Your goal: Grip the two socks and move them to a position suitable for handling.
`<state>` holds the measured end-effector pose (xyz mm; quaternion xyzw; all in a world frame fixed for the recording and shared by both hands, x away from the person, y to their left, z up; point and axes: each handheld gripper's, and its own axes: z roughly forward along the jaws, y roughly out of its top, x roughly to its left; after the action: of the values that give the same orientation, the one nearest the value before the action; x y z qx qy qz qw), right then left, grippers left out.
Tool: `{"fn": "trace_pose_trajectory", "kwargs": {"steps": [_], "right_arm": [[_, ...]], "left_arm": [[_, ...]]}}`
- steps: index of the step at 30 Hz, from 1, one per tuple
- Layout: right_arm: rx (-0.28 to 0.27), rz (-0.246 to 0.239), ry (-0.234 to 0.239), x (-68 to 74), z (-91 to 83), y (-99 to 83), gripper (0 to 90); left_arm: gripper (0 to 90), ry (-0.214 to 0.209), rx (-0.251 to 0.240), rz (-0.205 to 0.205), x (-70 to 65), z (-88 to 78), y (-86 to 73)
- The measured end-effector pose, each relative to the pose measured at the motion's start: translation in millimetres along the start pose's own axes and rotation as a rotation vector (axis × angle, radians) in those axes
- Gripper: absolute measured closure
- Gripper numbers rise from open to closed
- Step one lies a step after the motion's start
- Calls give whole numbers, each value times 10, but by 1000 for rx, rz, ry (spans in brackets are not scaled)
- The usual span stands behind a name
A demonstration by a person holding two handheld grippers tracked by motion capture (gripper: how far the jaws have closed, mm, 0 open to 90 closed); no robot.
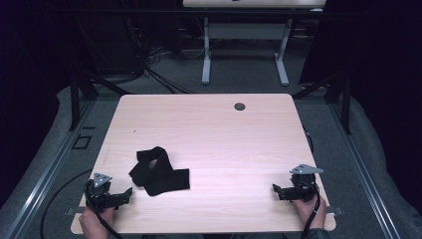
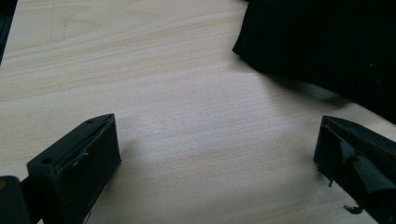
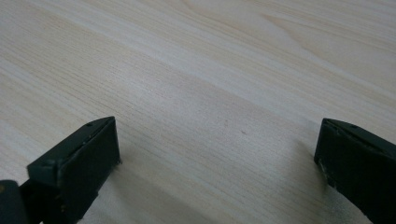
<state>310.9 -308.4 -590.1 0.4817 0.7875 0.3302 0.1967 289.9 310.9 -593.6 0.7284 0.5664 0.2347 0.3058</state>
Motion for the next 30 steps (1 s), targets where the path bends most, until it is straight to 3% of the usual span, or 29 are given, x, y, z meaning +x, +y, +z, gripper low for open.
{"fn": "trace_pose_trajectory", "kwargs": {"steps": [24, 30], "right_arm": [[3, -2, -3, 0, 1, 4, 0], [0, 1, -3, 2, 3, 5, 0]], "left_arm": [[4, -9, -3, 10, -9, 4, 2], [0, -28, -3, 25, -19, -2, -1]]}}
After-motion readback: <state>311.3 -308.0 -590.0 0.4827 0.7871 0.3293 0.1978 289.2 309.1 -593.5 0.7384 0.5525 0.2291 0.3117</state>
